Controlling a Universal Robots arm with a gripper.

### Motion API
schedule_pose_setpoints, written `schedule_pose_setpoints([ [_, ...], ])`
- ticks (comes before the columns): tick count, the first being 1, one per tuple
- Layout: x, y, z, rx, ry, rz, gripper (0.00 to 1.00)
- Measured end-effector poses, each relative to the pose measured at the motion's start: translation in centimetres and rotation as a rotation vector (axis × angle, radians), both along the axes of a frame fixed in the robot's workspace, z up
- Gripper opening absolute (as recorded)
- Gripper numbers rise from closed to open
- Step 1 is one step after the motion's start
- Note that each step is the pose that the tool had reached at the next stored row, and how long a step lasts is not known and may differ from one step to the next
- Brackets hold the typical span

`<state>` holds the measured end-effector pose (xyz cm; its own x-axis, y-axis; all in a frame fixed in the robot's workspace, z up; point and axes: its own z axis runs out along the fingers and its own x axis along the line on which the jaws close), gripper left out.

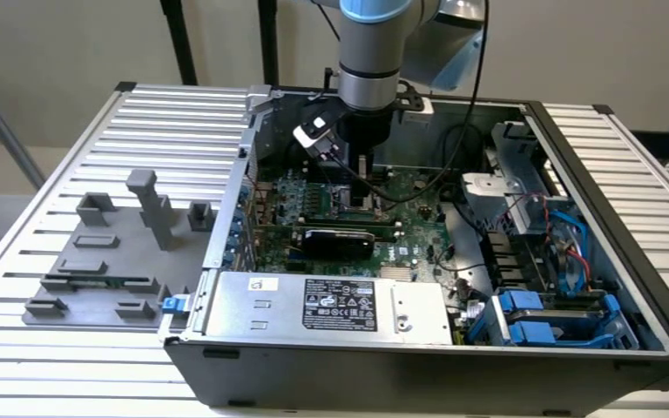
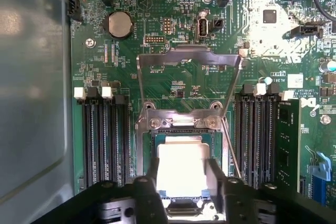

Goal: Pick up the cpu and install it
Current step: 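Place the cpu into insertion slot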

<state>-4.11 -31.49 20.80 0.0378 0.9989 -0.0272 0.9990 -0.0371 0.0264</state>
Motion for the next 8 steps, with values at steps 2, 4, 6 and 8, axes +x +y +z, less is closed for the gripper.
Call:
schedule_pose_setpoints([
  [2, 0.00, 0.00, 0.05, 0.0002, -0.0001, 0.000, 0.36],
  [4, 0.00, 0.00, 0.05, 0.0002, -0.0001, 0.000, 0.30],
  [6, 0.00, 0.00, 0.06, 0.0001, 0.0000, 0.000, 0.24],
  [8, 0.00, 0.00, 0.06, 0.0000, 0.0000, 0.000, 0.12],
])
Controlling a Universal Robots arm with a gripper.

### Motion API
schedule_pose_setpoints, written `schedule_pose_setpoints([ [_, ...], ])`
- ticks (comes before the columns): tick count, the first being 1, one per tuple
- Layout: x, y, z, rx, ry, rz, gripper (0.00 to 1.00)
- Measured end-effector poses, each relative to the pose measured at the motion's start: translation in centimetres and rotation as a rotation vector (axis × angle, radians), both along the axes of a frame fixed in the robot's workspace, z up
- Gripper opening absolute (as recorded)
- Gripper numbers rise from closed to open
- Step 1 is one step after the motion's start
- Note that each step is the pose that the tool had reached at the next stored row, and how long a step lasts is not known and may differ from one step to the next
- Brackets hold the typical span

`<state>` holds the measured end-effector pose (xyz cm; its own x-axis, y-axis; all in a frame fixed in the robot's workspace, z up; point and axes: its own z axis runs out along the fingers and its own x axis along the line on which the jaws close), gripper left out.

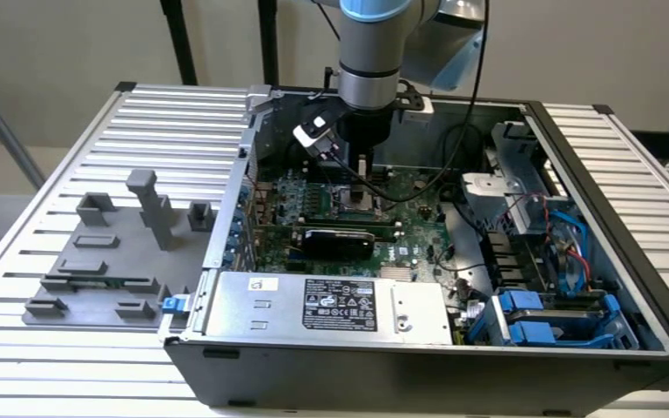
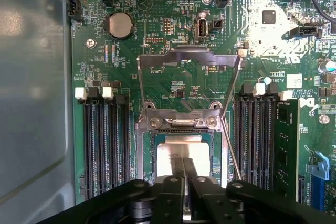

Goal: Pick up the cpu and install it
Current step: 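Place the cpu into insertion slot, then close the cpu cover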

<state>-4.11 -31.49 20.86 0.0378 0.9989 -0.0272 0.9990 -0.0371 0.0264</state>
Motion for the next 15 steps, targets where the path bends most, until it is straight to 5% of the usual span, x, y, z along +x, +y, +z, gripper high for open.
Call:
schedule_pose_setpoints([
  [15, 0.00, 0.00, 0.00, 0.0000, 0.0000, 0.000, 0.11],
])
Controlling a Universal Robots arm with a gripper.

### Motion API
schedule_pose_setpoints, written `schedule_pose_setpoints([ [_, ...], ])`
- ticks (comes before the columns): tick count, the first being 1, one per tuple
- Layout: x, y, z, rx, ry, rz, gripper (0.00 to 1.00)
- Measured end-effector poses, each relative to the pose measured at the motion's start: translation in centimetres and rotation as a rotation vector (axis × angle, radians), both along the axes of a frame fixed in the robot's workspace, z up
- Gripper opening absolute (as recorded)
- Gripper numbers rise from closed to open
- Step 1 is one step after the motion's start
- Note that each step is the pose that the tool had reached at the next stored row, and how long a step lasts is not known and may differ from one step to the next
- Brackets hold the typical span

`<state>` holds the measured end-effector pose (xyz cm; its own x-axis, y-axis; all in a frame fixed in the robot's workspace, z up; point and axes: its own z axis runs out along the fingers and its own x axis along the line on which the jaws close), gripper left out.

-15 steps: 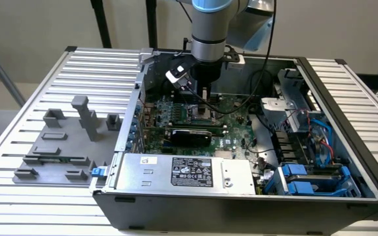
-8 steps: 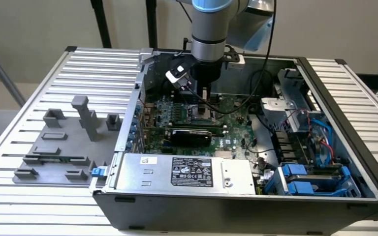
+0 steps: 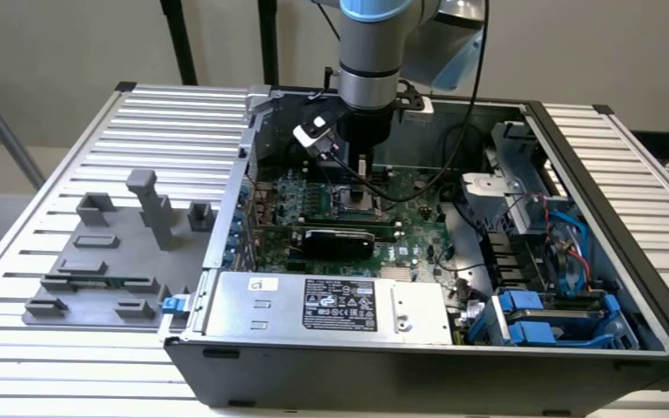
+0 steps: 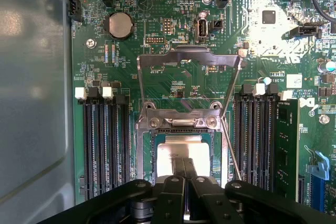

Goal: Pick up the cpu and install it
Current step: 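Close the cpu cover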

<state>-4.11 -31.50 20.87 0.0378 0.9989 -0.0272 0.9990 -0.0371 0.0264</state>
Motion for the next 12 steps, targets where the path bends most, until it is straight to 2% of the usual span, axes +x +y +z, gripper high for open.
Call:
schedule_pose_setpoints([
  [3, 0.1, 0.00, 0.00, 0.0000, 0.0001, 0.000, 0.11],
  [7, 1.5, -0.06, 0.40, 0.0005, 0.0052, 0.000, 0.11],
  [12, 3.5, -0.35, 2.43, 0.0017, 0.0155, 0.000, 0.11],
])
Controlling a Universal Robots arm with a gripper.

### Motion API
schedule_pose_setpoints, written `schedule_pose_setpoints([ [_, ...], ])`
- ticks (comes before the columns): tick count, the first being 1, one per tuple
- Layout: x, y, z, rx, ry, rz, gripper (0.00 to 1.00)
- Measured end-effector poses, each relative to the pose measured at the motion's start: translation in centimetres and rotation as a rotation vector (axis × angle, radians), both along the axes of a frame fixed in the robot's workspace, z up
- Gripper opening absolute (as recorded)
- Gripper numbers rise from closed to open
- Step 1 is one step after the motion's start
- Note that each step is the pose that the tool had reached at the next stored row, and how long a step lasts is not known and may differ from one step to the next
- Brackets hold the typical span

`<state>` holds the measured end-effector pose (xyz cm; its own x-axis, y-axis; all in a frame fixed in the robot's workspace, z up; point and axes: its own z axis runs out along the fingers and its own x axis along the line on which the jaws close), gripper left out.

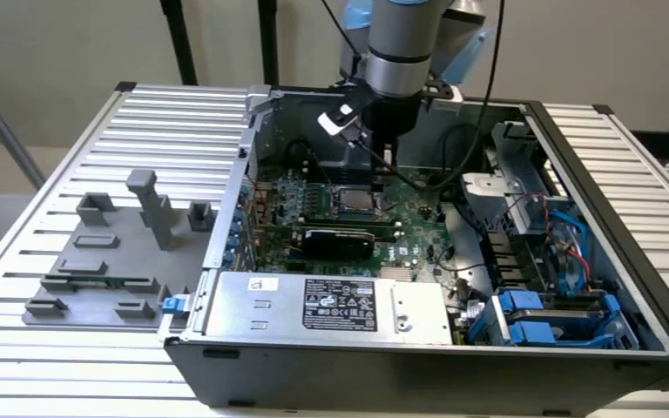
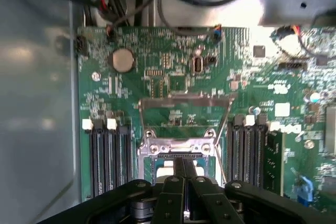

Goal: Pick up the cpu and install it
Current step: 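Close the cpu cover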

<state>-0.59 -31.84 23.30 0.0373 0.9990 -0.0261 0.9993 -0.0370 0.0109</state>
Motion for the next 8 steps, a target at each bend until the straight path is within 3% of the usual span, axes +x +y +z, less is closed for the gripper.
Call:
schedule_pose_setpoints([
  [8, 3.5, -0.23, 2.96, 0.0013, 0.0156, 0.000, 0.11],
])
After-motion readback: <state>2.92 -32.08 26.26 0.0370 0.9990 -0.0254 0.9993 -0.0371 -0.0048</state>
